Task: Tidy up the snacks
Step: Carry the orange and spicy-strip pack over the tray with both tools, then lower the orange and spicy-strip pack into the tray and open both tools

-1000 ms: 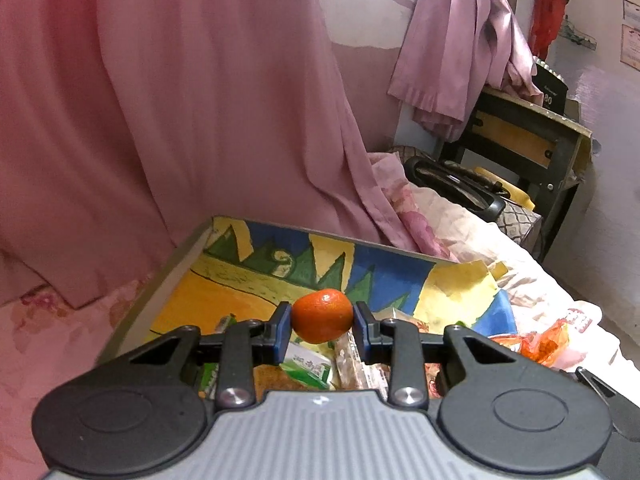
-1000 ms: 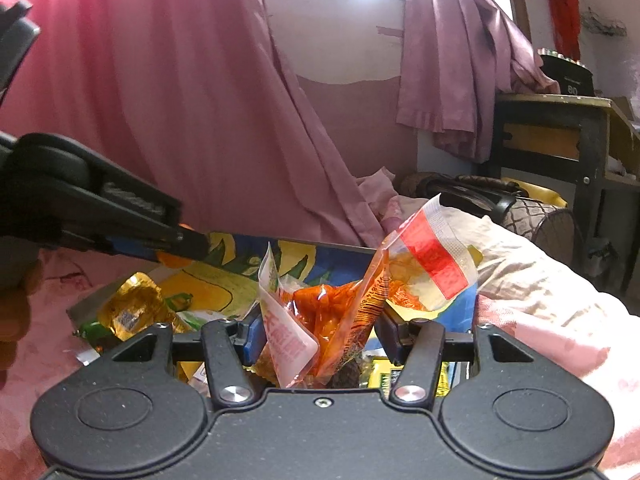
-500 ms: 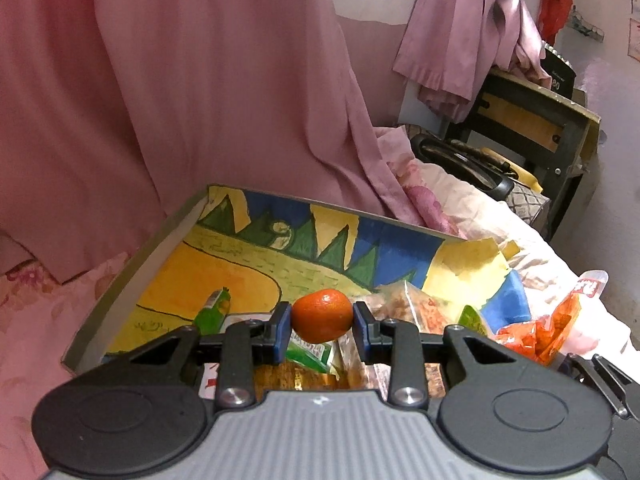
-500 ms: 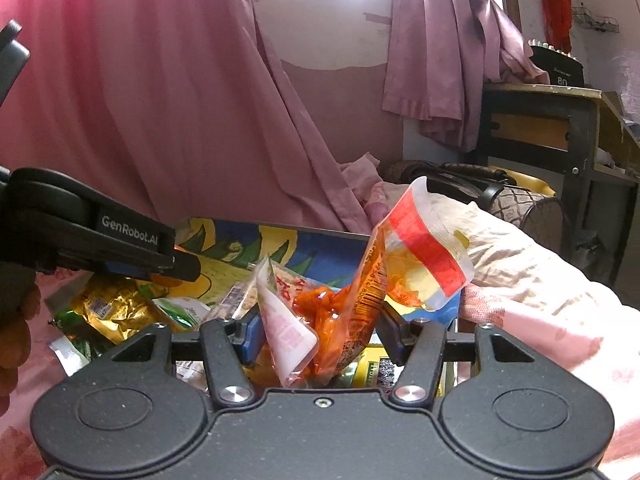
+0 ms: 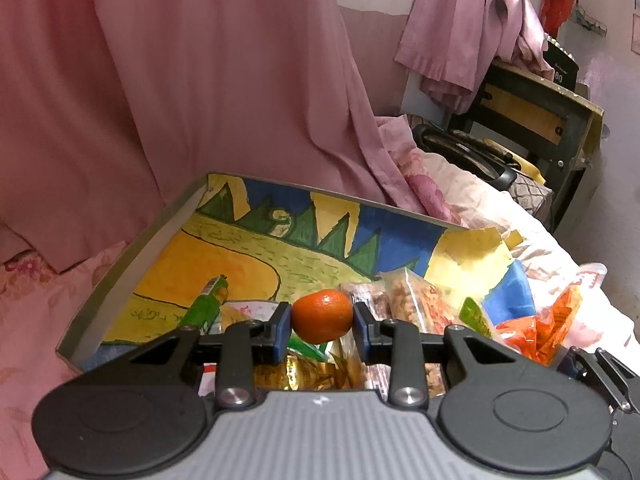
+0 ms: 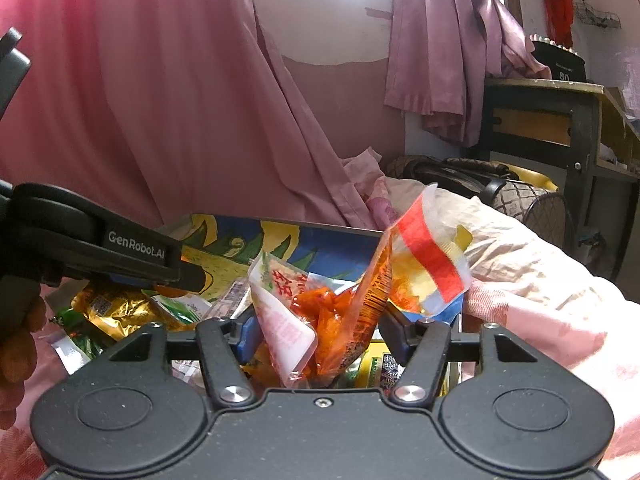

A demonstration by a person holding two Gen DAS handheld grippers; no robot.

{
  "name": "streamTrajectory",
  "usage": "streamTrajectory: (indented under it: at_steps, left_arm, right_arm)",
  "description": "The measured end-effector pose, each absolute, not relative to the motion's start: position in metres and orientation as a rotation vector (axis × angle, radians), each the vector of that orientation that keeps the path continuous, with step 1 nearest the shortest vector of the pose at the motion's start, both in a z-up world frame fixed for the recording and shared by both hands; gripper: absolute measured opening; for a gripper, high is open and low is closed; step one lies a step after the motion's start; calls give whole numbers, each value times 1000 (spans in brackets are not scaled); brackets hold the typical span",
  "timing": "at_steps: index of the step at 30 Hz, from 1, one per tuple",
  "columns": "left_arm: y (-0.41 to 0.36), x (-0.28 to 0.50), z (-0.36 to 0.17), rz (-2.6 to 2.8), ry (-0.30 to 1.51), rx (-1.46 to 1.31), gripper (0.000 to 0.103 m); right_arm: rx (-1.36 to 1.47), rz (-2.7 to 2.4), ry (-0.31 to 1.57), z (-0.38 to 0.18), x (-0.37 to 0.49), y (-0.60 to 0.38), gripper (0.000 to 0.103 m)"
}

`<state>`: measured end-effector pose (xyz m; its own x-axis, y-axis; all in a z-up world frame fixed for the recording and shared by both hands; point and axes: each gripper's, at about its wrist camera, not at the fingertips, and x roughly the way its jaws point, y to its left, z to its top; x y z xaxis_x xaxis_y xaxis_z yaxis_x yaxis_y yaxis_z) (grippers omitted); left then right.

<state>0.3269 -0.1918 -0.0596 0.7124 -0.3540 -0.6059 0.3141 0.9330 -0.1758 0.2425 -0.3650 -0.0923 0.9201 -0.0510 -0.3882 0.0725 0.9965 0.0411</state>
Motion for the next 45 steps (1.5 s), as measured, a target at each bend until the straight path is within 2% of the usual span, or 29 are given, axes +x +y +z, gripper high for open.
streamTrajectory:
  at_steps: [6, 11, 16, 23, 32, 37, 45]
  left_arm:
    - [-192, 327, -61, -376, 698, -65, 36]
    - [-191, 326, -63, -373, 702, -76, 36]
    - [-189, 326, -62, -375, 706, -91, 45]
    - [-189, 326, -62, -370, 705, -102, 48]
    - [-189, 324, -60, -366, 687, -105, 65]
    - [-188, 321, -57, -347, 668, -116, 82]
    - [-184, 318, -51, -323, 646, -119, 90]
  right_arm:
    - [56, -71, 401, -93, 243, -366, 65]
    - [62, -78, 403, -94, 244, -368, 71]
    - [69, -83, 404, -95, 244, -369, 74]
    - [76, -87, 406, -96, 245, -369, 80]
    - [82, -89, 402, -95, 244, -369, 89]
    - [83, -75, 417, -90, 244, -368, 96]
    - [51, -74, 428, -84, 244, -362, 101]
